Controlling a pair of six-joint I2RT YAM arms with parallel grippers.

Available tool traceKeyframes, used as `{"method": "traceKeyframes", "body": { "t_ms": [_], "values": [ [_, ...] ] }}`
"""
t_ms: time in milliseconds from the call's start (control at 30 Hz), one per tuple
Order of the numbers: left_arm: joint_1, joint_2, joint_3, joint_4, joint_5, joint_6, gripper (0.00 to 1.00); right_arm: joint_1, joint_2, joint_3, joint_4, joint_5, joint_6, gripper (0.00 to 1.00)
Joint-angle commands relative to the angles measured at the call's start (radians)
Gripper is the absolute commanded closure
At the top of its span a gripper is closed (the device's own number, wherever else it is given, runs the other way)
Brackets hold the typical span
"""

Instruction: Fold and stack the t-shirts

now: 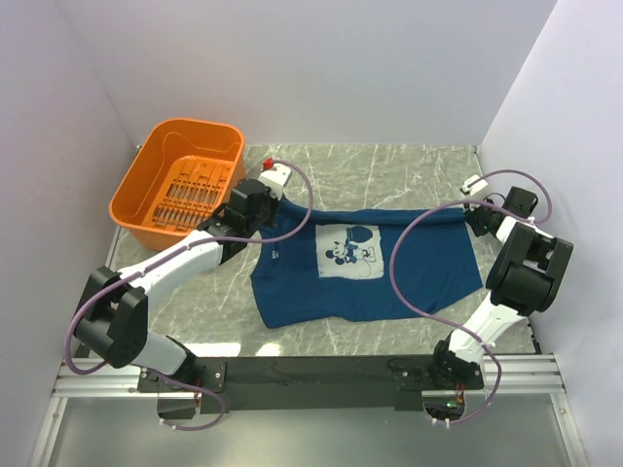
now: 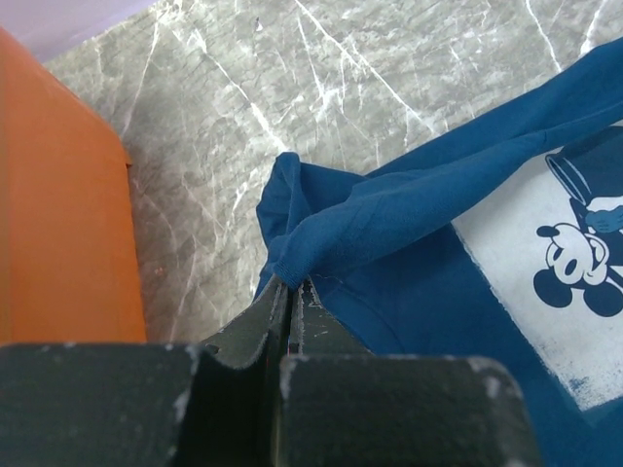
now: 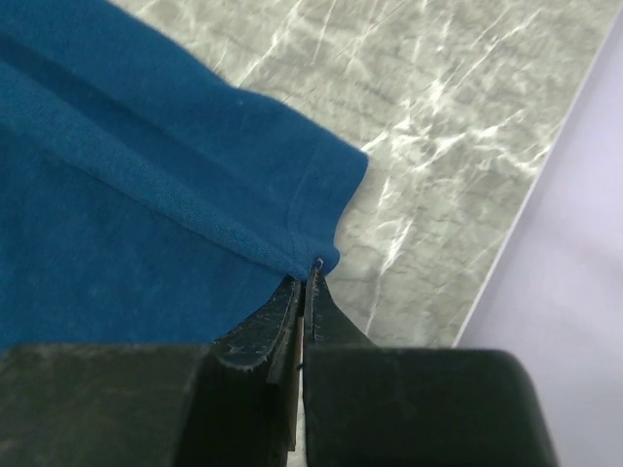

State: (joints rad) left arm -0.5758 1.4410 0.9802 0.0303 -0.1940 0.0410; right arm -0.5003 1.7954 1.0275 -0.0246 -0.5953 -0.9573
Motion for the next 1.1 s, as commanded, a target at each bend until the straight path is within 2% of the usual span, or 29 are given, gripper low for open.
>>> {"method": "traceKeyframes", "body": {
  "t_ms": [0, 800, 900, 1000, 1033, 1067],
  "values": [
    [-0.004, -0.01, 0.002, 0.002, -0.019, 0.0, 1.0, -0.009, -0.054, -0.003, -0.012, -0.005, -0.029, 1.0],
    [-0.029, 0.033, 0.015, -0.027, -0.013, -0.018, 0.99, -0.012, -0.045, 0.003, -0.018, 0.011, -0.018, 0.96],
    [-0.033, 0.036, 0.015, -0.064, -0.007, -0.03, 0.99, -0.014, -0.053, 0.003, -0.024, 0.011, -0.017, 0.94],
    [-0.041, 0.047, 0.031, -0.119, 0.013, -0.073, 0.99, -0.017, -0.068, 0.009, -0.044, 0.005, -0.017, 0.85],
    [-0.044, 0.051, 0.035, -0.138, 0.013, -0.085, 0.96, -0.017, -0.073, 0.009, -0.054, 0.003, -0.018, 0.79],
    [-0.047, 0.053, 0.04, -0.186, 0.016, -0.111, 0.87, -0.017, -0.091, 0.008, -0.058, -0.003, -0.018, 0.76]
  ]
}}
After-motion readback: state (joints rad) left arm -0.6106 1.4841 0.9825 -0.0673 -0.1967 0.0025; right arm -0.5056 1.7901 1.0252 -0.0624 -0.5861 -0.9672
